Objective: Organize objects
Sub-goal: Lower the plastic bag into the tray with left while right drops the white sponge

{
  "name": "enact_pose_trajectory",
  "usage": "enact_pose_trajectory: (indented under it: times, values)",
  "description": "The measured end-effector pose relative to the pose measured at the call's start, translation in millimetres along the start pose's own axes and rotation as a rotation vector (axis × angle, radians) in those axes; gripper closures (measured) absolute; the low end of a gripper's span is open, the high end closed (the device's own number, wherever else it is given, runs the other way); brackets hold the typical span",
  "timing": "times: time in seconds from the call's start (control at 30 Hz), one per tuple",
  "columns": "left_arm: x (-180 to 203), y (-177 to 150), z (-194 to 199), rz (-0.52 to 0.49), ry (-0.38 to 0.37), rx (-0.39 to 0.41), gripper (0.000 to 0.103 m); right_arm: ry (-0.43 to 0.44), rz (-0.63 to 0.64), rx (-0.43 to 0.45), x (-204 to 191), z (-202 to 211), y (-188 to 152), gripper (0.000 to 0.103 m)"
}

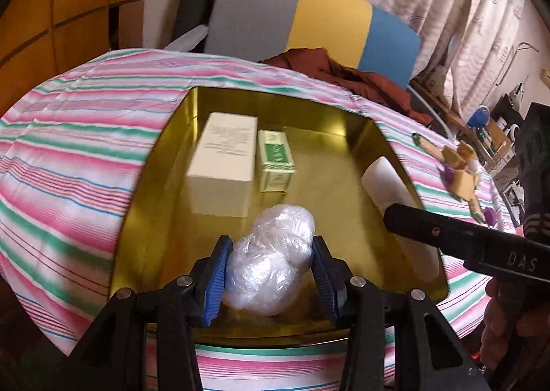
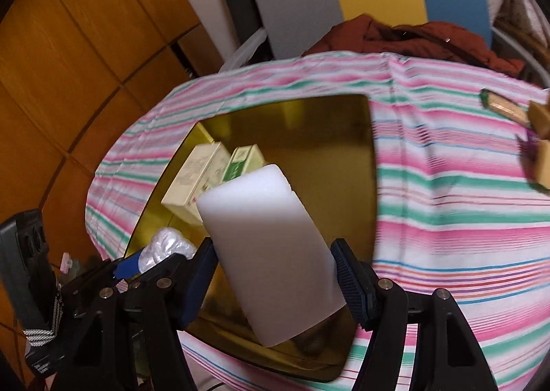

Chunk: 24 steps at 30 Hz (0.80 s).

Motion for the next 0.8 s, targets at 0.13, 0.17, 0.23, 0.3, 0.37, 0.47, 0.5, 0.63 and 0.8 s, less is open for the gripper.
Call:
enact_pose_trajectory:
  times: [0.13,0.17,0.23,0.3,0.37,0.47,0.5,0.63,0.8]
  values:
    - [-14,-2,-4,0.011,0.030,-0.010,0.056,0.020,-0.041,-0.034,-7,-20,-1,0.034]
    - [-17,-2,-5,0.013,0.046,-0.008,0.056,0.018,-0.042,-0.038,-9,-24,-1,0.034]
    - [-22,-2,-4,0.016,0.064,-0.003,0.055,0.015,-0.048,-0.049,-14,-32,-2,0.032]
    - [-26,-1,-4,0.026,0.081,-0.002,0.051,0.033,-0.063,-0.056,-18,-36,-3,0.030]
    - [-30,1,-4,0.046,0.088,-0.005,0.048,0.044,-0.066,-0.068,-21,-40,-3,0.029]
    - [-34,2,-4,0.083,0.077,-0.009,0.043,0.057,-0.068,-0.079,-24,-43,-6,0.025]
    - [-35,2,-4,0.090,0.081,-0.008,0.041,0.061,-0.072,-0.077,-24,-43,-6,0.024]
    - [-41,3,-1,0.138,0.095,0.013,0.040,0.074,-0.083,-0.058,-24,-38,-5,0.018]
    - [-47,4,5,0.212,0.080,0.033,0.040,0.058,-0.078,-0.014,-18,-27,-2,0.018]
Point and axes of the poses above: each gripper's, at about its wrist camera, not at the fingertips, and z roughly against the way its jaws point, x to its right, y to its top, the point moved 3 cm from there along -z, roughly the way its jaws point, and after that the axes turned 2 degrees about y, right-handed, at the moved point
